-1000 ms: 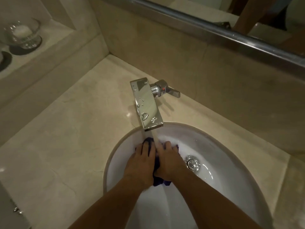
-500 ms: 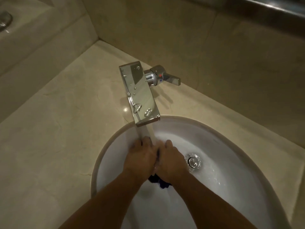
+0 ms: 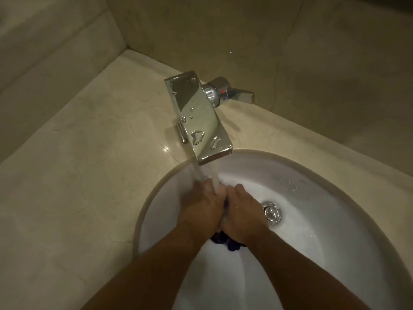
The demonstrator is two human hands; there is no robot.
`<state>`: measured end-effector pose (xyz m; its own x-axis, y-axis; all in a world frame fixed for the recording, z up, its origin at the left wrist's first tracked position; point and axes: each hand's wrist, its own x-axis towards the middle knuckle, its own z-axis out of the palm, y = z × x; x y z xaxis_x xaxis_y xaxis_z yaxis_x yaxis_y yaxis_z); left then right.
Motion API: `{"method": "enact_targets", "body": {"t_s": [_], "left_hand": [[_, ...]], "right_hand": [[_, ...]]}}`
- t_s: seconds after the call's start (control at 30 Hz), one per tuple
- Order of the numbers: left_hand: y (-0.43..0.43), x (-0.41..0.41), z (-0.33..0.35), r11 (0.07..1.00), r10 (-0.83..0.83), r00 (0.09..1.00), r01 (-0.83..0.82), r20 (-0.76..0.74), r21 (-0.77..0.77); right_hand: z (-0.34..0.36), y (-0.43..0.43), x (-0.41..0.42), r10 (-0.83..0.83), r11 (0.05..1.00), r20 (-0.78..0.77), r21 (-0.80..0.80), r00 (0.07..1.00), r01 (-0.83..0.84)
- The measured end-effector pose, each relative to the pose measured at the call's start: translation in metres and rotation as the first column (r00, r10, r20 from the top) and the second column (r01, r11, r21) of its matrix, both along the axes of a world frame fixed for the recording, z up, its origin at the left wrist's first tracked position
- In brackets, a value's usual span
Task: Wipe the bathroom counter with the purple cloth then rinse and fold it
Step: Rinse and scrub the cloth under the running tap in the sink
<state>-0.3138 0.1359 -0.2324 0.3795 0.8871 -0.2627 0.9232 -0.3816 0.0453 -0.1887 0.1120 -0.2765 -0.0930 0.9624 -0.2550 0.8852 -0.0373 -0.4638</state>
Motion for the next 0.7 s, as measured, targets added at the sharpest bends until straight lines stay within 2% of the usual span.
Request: {"method": "enact_targets", "body": {"t_s": [0.27,0.47,0.63,0.7], "left_hand": [[-0.006,0.003,0.001,0.999,0.038,0.999,-0.039,0.024,0.034],[-0.011,0.0,-0.012,0.998,0.014,0.998,-0.011,-0.059,0.064],[-0.013,-0.004,-0.03,0.966,-0.006,0.999,-0.008,0.053,0.258],[-0.014,-0.006,-0.037,0.96,-0.001,0.994,-0.029,0.108,0.277]], "right_hand": [[-0.008,-0.003,0.002,-0.031,0.996,0.009,0.083,0.999,0.03],[-0.011,-0.011,0.002,-0.072,0.986,0.001,0.153,0.997,0.071],[-0.013,-0.016,0.002,-0.107,0.971,-0.032,0.21,0.994,0.111],[-0.015,-0.017,0.001,-0.114,0.961,-0.049,0.247,0.992,0.123]]}}
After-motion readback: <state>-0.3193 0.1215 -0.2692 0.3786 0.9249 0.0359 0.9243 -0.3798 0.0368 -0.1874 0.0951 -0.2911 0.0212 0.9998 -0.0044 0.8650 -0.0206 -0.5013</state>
